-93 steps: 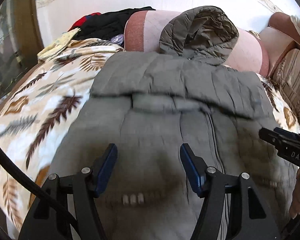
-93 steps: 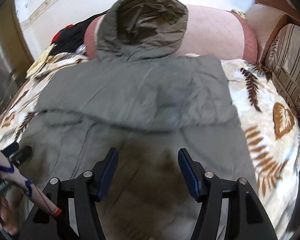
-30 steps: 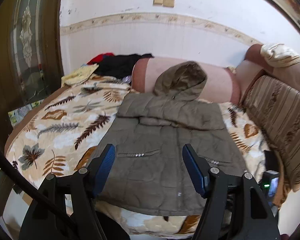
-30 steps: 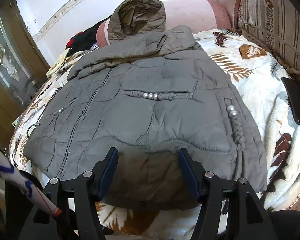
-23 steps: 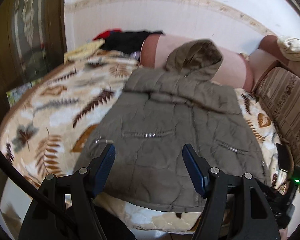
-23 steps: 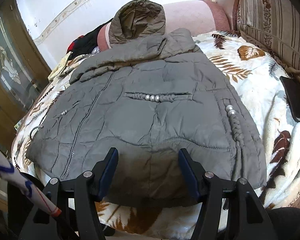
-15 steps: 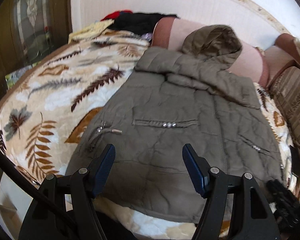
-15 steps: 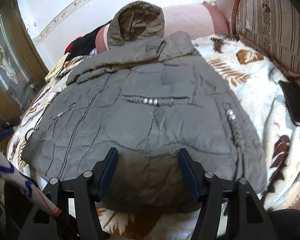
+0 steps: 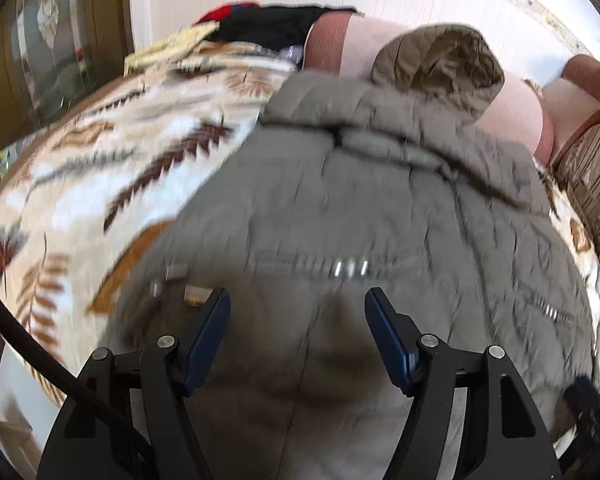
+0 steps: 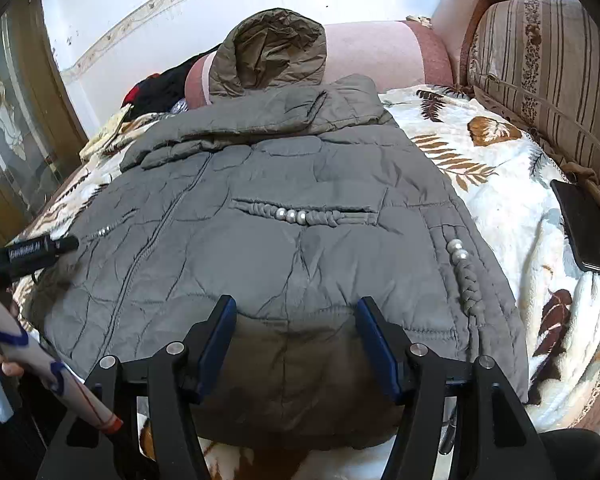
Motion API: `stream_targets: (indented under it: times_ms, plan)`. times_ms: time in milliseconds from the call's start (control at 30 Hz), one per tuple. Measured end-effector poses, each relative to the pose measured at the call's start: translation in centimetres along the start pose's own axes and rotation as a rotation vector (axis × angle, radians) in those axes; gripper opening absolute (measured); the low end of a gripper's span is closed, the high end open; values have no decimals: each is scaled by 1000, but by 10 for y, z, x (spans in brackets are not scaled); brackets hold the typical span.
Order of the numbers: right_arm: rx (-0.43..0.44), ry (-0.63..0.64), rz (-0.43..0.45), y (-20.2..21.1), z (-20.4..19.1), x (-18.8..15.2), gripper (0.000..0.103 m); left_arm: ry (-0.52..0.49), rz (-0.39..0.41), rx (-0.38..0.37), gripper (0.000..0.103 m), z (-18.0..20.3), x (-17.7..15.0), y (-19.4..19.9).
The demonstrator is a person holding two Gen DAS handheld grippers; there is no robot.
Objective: Fold large clothes
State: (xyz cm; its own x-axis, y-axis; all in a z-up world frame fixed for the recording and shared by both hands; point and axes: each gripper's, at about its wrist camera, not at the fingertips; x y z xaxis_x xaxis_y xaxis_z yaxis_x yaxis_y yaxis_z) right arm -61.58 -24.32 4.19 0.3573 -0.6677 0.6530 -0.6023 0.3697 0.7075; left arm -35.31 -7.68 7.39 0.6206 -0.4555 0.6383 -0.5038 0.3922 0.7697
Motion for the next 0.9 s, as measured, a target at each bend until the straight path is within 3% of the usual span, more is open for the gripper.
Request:
stream_targets:
  times_ms: [300, 533, 600, 800, 900]
  plan:
    - [-46, 93, -51, -16, -10, -11, 73, 4, 44, 12, 69, 25, 78, -42]
    - [-42, 114, -132, -15, -15, 3, 73, 5, -50, 45, 69, 28, 79, -105]
    - [-8, 116, -131, -7, -24, 30, 72, -6, -66, 38, 69, 29, 79, -114]
    - [34, 75, 11, 13, -57, 146, 72, -43, 83, -7, 69, 33, 94, -92]
    - [53, -16, 36, 2, -69, 214, 72, -78, 138, 2, 69, 38, 98, -84]
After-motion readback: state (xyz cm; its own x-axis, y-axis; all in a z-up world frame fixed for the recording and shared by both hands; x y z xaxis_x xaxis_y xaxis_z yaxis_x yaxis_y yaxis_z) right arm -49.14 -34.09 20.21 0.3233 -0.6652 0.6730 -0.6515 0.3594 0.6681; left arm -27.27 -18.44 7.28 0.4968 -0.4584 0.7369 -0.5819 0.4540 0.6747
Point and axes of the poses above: each gripper's, at about its wrist camera, not at the fingertips, and y roughly against the way its jaws point, z to its right, x to its top, and after that the axes turned 5 degrees about -y, right-handed
